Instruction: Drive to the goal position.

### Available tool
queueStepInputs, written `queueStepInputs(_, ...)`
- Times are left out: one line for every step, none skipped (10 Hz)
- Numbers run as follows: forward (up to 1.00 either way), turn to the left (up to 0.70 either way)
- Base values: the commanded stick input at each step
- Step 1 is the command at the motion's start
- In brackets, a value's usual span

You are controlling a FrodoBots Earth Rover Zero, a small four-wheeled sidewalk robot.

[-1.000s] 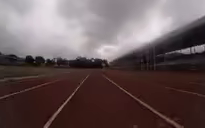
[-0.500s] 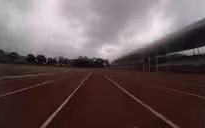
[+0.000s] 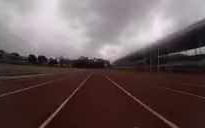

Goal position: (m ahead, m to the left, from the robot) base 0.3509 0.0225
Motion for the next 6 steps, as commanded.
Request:
queueStepInputs(0.7, 0.0)
queueStepInputs(0.7, 0.0)
queueStepInputs(0.7, 0.0)
queueStepInputs(0.7, 0.0)
queueStepInputs(0.7, 0.0)
queueStepInputs(0.7, 0.0)
